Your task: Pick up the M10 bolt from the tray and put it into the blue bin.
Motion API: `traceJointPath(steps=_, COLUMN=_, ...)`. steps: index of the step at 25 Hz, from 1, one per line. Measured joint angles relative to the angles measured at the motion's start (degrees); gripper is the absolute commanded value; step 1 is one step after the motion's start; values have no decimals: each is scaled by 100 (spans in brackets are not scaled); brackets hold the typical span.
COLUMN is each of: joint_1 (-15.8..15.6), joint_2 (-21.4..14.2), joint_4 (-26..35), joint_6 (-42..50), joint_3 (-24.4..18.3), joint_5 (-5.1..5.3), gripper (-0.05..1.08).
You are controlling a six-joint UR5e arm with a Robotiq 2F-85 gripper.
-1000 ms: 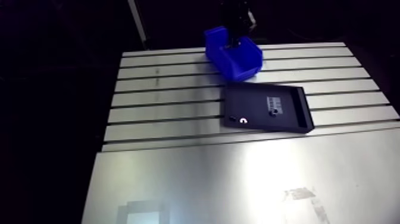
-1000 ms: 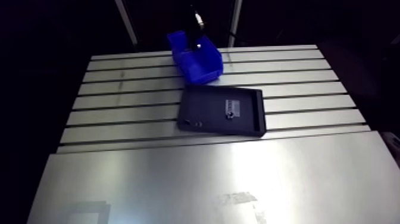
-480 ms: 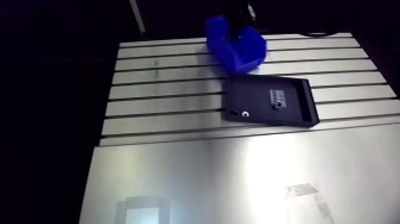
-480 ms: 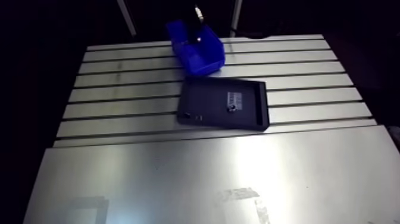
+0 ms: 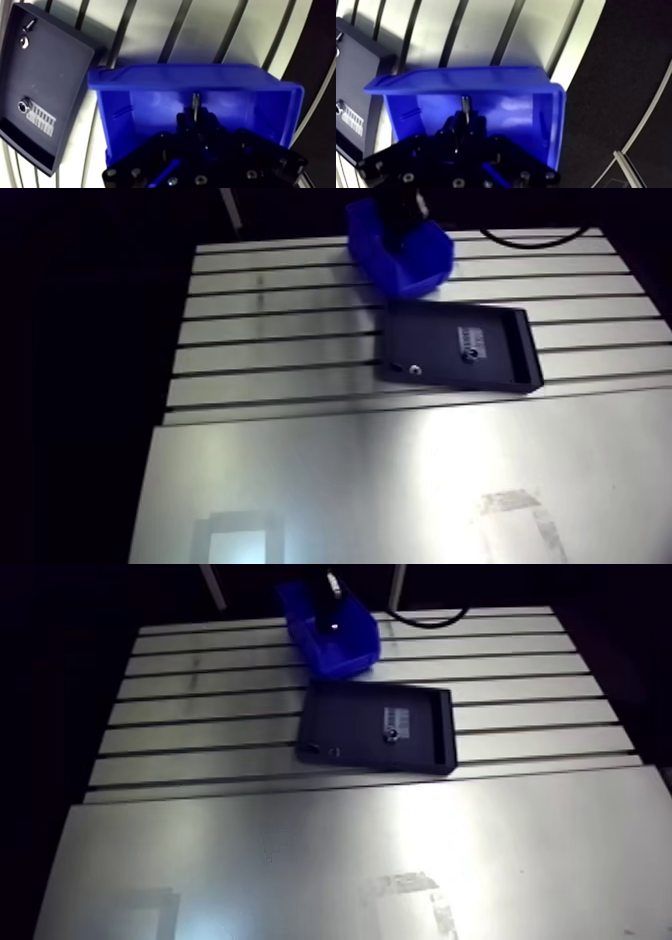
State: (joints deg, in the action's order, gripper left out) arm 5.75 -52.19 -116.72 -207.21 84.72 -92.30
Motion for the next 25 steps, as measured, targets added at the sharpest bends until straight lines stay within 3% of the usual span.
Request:
traceJointPath(steps=3, joint_1=-2, joint_2=34, joint_4=-14, joint_6=19, joint_3=-6, joint_5=-1, gripper=104)
traceJointPath(steps=7, joint_1=-3, joint_2=74, joint_4=-21, joint_6=40, joint_3=-14, joint_5=-20, gripper=92)
traceJointPath(steps=8, joint_1=-5, joint_2=81, joint_4=-23, joint_6=54, joint_3=-14, joint_5=-28, gripper=81)
traceJointPath(steps=10, joint_1=-8, joint_2=88, joint_4=-30, joint_6=81, joint_3=-14, joint_5=-32, gripper=42)
traceJointPath(steps=12, joint_1=-10, joint_2=91, joint_4=-79, joint_6=126, joint_3=-12, joint_5=-36, gripper=20)
traceJointPath(steps=13, joint_1=-10, joint_2=91, joint_4=-117, joint_6=153, joint_3=-9, joint_5=-36, gripper=1)
traceJointPath(steps=20, joint_1=-47, joint_2=-25, joint_4=-275, joint_6=246, joint_3=-4, joint_5=-28, gripper=1)
traceJointPath(steps=25, joint_1=-92, joint_2=-337, joint_4=-198, joint_6=258, joint_3=21, joint_5=-4, gripper=1)
